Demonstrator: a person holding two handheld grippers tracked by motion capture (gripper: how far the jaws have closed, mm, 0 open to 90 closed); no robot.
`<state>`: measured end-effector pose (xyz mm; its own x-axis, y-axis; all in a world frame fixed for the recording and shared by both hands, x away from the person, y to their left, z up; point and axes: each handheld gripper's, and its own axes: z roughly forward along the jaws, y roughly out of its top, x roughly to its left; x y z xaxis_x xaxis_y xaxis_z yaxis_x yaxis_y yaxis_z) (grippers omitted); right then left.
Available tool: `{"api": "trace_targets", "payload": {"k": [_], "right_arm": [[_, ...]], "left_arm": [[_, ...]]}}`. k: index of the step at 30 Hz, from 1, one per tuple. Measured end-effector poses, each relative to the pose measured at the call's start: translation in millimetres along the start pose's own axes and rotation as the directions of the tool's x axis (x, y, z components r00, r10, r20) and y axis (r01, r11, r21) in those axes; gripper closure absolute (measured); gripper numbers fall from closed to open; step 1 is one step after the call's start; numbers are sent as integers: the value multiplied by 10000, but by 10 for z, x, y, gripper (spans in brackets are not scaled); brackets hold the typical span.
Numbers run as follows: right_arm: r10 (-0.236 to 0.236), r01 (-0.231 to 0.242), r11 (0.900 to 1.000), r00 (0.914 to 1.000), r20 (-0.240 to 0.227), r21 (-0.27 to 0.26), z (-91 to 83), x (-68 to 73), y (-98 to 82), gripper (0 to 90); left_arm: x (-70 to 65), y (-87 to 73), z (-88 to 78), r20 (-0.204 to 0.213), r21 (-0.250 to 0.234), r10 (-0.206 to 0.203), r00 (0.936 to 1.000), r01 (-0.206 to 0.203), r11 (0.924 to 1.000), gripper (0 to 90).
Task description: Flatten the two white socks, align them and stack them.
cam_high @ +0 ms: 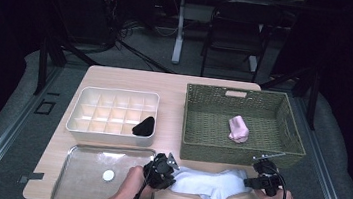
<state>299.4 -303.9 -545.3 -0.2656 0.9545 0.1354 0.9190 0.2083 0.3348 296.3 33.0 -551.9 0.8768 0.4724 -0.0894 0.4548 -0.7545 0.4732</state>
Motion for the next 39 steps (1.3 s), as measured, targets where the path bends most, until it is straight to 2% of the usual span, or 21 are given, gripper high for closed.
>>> {"api": "trace_targets", "payload": {"k": [4,7,12,13,15,18,21,23,25,26,29,30,32,33,34,35,36,37,39], "right_arm": [[-154,152,9998,9997,189,130,-13,35,8,845],[-238,237,9997,9993,274,19,-48,57,9,849],[-336,361,9978,9984,451,-556,-261,133,9,849],[-266,300,9963,9987,427,-801,-280,154,4,850],[-477,508,9960,9979,438,-735,-339,195,14,849],[-665,702,9948,9965,507,-744,-398,273,21,849],[-841,871,9938,9954,451,-694,-417,336,29,847],[-877,896,9930,9958,276,-769,-403,364,38,845],[-980,1001,9929,9946,345,-638,-352,370,49,844],[-881,900,9936,9956,307,-676,-318,376,49,843],[-996,1005,9945,9945,317,-285,-175,332,58,837],[-795,808,9960,9962,344,-384,-122,334,50,831],[-1038,1045,9945,9934,483,-119,-89,310,52,820],[-1086,1089,9940,9921,626,-23,-71,302,50,791],[-1116,1122,9937,9918,620,-72,-64,295,48,779],[-1091,1099,9939,9925,553,-125,-57,287,45,753],[-943,953,9953,9943,506,-171,-50,281,41,719],[-954,957,9954,9948,357,-60,-55,264,44,711],[-940,943,9955,9951,321,-75,-45,255,42,684]], "left_arm": [[2,7,-26,-6,-135,-11,10000,11,9999,856],[24,16,-76,103,-272,-76,9999,79,9996,857],[81,30,-230,398,-329,-156,9991,169,9993,857],[85,29,-252,239,-282,-147,9996,154,9995,857],[121,14,-300,466,-203,-197,9987,207,9996,857],[168,-21,-354,531,-140,-358,9979,366,9992,856],[224,-54,-381,396,-96,-547,9977,551,9984,856],[261,-69,-384,330,-64,-631,9975,634,9980,855],[283,-79,-363,312,16,-725,9969,725,9974,853],[288,-83,-340,314,106,-758,9966,755,9971,852],[288,-91,-276,242,272,-785,9966,779,9966,839],[287,-91,-258,146,316,-799,9967,794,9963,823],[287,-92,-246,85,307,-832,9965,829,9961,791],[295,-91,-221,107,416,-905,9958,900,9951,731],[303,-92,-216,80,449,-953,9954,948,9945,687],[311,-94,-217,80,454,-948,9955,944,9945,678],[314,-95,-219,0,399,-1032,9947,1031,9939,652],[317,-96,-222,-95,362,-1053,9944,1055,9938,613],[314,-97,-212,-76,390,-1107,9938,1109,9931,592]]}}
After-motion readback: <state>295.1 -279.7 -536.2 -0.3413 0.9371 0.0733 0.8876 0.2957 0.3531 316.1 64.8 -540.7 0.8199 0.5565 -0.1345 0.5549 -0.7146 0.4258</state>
